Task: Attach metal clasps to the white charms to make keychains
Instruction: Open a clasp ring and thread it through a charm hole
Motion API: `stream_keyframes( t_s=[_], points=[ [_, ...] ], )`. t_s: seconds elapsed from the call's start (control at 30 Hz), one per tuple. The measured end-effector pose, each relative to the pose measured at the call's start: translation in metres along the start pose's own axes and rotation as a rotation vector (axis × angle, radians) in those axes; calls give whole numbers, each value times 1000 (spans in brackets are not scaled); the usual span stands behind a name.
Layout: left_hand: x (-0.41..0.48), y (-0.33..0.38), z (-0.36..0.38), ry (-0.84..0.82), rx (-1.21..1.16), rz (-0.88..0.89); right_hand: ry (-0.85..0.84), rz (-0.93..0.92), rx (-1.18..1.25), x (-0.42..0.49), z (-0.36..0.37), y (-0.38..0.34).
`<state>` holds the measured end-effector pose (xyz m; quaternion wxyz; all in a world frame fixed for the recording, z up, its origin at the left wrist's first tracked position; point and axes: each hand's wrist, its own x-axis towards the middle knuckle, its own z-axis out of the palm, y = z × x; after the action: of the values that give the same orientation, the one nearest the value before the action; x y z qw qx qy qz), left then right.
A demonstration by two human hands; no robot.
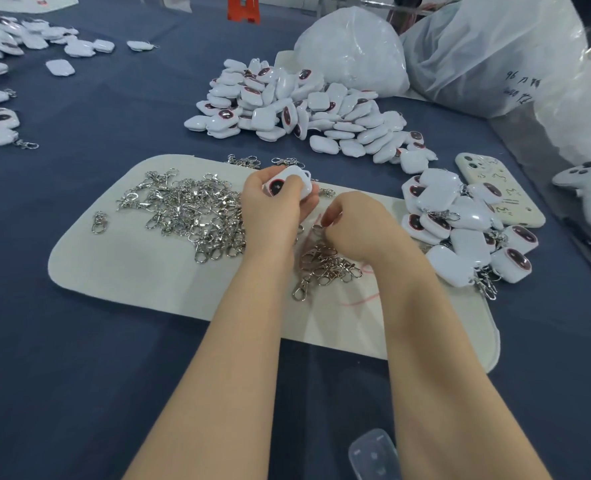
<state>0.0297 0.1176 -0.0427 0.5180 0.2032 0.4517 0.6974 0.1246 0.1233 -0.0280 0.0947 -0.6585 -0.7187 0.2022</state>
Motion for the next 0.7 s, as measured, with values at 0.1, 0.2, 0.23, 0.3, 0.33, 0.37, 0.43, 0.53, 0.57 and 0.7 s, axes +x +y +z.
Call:
stream_keyframes(
  t_s=[0.1,0.2,0.23,0.3,0.33,0.37,0.43,0.53,0.57,0.7],
  points=[
    [-1,-1,0,5,24,-3,22,-10,-7,2,0,0],
    [-1,-1,0,30,41,1,28,-12,13,3,4,1],
    [-1,0,0,35,55,7,33,-9,25,3,5,2],
    [0,1,0,47,120,26,67,4,69,5,4,4],
    [0,1,-1,51,152,32,84,12,94,5,3,5],
    [-1,1,-1,52,171,32,95,18,113,6,2,6],
    [-3,1,0,38,169,20,105,24,137,6,2,7],
    [-7,1,1,-1,139,31,125,33,225,8,3,10],
    [-7,1,1,-14,145,47,136,29,266,9,3,11],
    [-6,0,2,-86,276,131,292,42,605,9,6,10]
  ],
)
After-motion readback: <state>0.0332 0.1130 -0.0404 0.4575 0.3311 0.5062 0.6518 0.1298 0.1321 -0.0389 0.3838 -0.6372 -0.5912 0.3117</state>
